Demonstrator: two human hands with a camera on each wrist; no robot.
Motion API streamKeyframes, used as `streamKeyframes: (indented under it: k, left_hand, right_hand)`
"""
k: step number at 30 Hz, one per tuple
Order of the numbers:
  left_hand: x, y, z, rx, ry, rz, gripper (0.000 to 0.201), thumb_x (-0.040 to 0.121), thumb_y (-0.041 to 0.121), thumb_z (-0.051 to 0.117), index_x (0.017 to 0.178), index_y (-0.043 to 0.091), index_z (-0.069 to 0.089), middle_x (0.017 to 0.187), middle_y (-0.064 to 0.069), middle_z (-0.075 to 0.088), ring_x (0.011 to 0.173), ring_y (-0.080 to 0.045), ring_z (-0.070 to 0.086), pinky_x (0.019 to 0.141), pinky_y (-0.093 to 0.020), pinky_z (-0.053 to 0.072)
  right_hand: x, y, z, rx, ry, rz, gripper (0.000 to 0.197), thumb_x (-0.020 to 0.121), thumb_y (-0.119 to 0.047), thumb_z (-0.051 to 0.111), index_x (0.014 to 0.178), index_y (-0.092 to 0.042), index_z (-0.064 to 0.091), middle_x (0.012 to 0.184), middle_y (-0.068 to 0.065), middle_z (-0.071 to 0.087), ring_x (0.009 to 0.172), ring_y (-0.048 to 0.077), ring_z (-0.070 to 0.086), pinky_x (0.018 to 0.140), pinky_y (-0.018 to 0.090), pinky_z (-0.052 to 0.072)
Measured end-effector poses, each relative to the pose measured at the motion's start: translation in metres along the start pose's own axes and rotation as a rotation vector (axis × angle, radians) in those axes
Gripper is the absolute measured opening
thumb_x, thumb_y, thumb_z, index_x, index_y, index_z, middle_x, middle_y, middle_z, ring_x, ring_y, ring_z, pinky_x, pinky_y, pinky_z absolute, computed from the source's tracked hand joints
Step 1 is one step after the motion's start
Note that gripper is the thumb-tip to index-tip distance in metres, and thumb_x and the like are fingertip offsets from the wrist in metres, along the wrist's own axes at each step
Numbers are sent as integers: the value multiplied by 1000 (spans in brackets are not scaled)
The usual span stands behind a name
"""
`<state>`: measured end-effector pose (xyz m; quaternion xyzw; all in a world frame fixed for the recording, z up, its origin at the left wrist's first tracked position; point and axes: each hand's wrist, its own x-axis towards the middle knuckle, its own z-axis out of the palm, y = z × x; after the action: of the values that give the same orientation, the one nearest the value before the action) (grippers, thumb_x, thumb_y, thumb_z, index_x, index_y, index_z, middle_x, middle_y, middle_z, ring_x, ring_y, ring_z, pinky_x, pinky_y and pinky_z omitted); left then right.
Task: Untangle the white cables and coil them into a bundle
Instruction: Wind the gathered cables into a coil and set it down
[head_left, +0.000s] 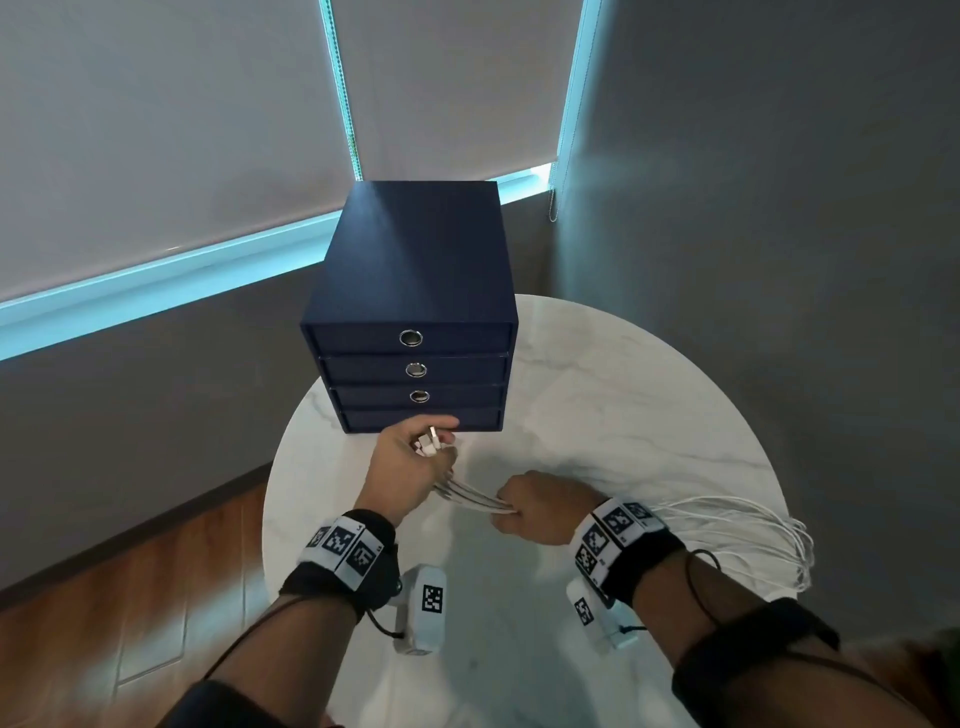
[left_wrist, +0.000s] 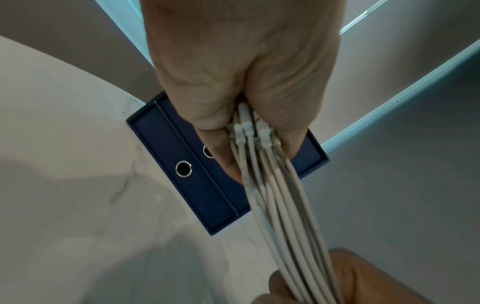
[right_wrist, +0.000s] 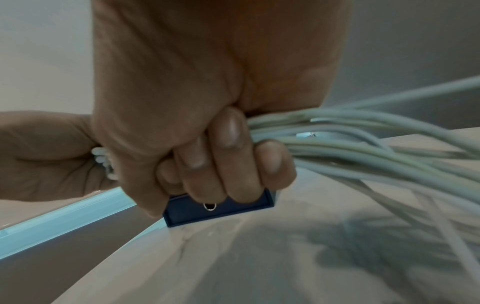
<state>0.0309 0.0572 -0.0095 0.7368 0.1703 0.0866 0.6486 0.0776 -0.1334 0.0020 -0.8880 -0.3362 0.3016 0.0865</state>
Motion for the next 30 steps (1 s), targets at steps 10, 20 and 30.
streamKeyframes:
  k: [10,20,30]
  left_hand:
    - [1,4,30,-77,167,-50,27,85,10,78,78,-4,56,54,0,51,42,-10,49,44,-23,40]
    - [-3,24,14,620,-129,410,33,95,40,64,123,24,66,119,8,67,108,-11,61,96,-35,49]
    - [-14,30,37,613,-486,220,70,92,77,26,97,18,63,65,4,64,60,-4,61,65,-26,48]
  right_hand:
    - [0,-13,-3,-17,248,12,30,92,-46,51,95,-19,66,93,6,68,85,28,65,67,30,46]
    - [3,-19,-9,-47,97,27,34,96,-39,43,113,-15,62,112,11,64,101,31,62,80,35,48]
    - [-12,-21,-48,205,85,-14,22,83,-33,59,61,-31,61,69,-12,63,71,8,63,66,26,49]
